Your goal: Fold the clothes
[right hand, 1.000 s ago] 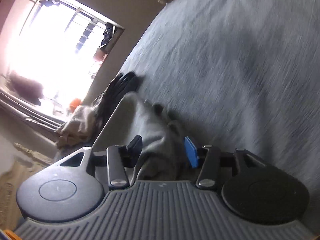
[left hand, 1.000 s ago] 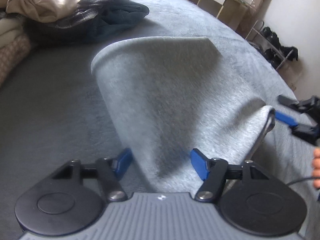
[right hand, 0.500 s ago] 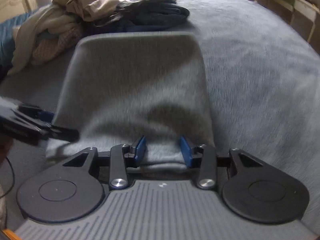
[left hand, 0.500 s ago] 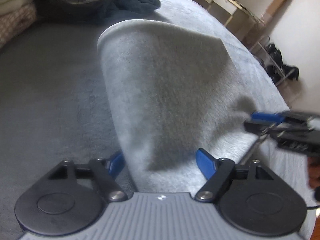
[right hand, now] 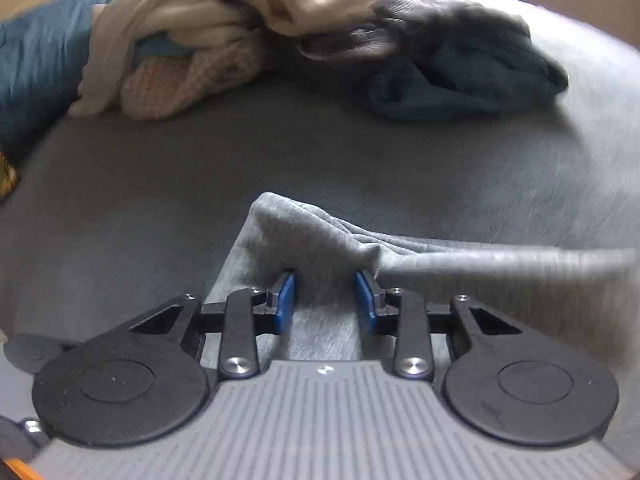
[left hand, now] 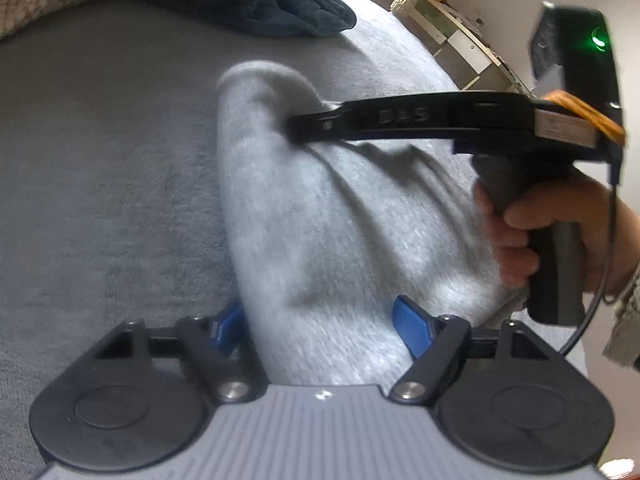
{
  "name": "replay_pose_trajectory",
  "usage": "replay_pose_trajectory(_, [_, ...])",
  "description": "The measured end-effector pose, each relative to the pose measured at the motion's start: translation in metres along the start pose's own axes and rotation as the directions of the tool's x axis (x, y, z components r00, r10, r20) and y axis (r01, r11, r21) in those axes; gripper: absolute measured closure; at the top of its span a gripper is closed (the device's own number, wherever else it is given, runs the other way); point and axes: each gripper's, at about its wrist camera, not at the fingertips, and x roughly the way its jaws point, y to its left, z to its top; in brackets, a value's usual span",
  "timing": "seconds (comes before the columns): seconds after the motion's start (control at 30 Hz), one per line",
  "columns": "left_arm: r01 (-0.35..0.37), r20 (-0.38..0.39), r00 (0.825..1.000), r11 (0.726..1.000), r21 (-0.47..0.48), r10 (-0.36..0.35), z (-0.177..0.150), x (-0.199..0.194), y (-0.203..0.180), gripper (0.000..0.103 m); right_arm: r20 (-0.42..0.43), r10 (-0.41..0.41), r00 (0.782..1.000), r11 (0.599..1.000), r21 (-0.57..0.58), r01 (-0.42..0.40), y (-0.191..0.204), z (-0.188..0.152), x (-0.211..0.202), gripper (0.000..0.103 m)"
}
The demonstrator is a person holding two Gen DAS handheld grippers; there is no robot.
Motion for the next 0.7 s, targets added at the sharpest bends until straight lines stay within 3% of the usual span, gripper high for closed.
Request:
replay_pose_trajectory(0.1, [0.004,-0.003,1.0,1.0,0.014,-0.004,0.0,0.0,0.001,0.025,0.005,-0.022,1.0,0.998,-0.065,0.023,0.016,0.008,-0.023,0.074])
replay_pose_trajectory(0.17, [0.011,-0.002,1.0,1.0,0.012,-0.011,0.0,0.0,0.003,0.025,0.039,0.027,0.999,0.995,-0.1,-0.023,0.02,0.016,-0.035,0.075])
replay_pose_trajectory(0.23, [0.014,0.003,1.0,1.0,0.008,-0.014,-0.001,0.0,0.005,0.025,0.047,0.06,0.997,0.993,-0.102,-0.055,0.02,0.025,-0.022,0.083])
replay_pose_trajectory(0.33, [0.016,0.011,1.0,1.0,-0.021,-0.016,-0.002,0.001,0.01,0.025,0.03,0.047,0.998,0.992,-0.119,-0.044,0.019,0.029,0.017,0.086])
replay_pose_trajectory(0.43, [0.016,0.002,1.0,0.999,-0.046,-0.016,0.001,0.001,0.012,0.025,0.088,0.051,0.995,0.997,-0.067,-0.045,0.012,0.024,0.031,0.087])
replay_pose_trajectory(0.57, [0.006,-0.053,0.999,0.999,-0.037,-0.008,0.011,-0.002,0.011,0.024,0.1,0.012,0.995,0.997,-0.071,-0.004,0.004,0.025,-0.007,0.086])
replay_pose_trajectory(0.7, [-0.003,-0.105,0.994,0.998,-0.06,-0.004,0.023,-0.016,0.027,0.024,0.155,-0.07,0.985,0.996,-0.043,0.077,-0.031,0.006,-0.067,0.086])
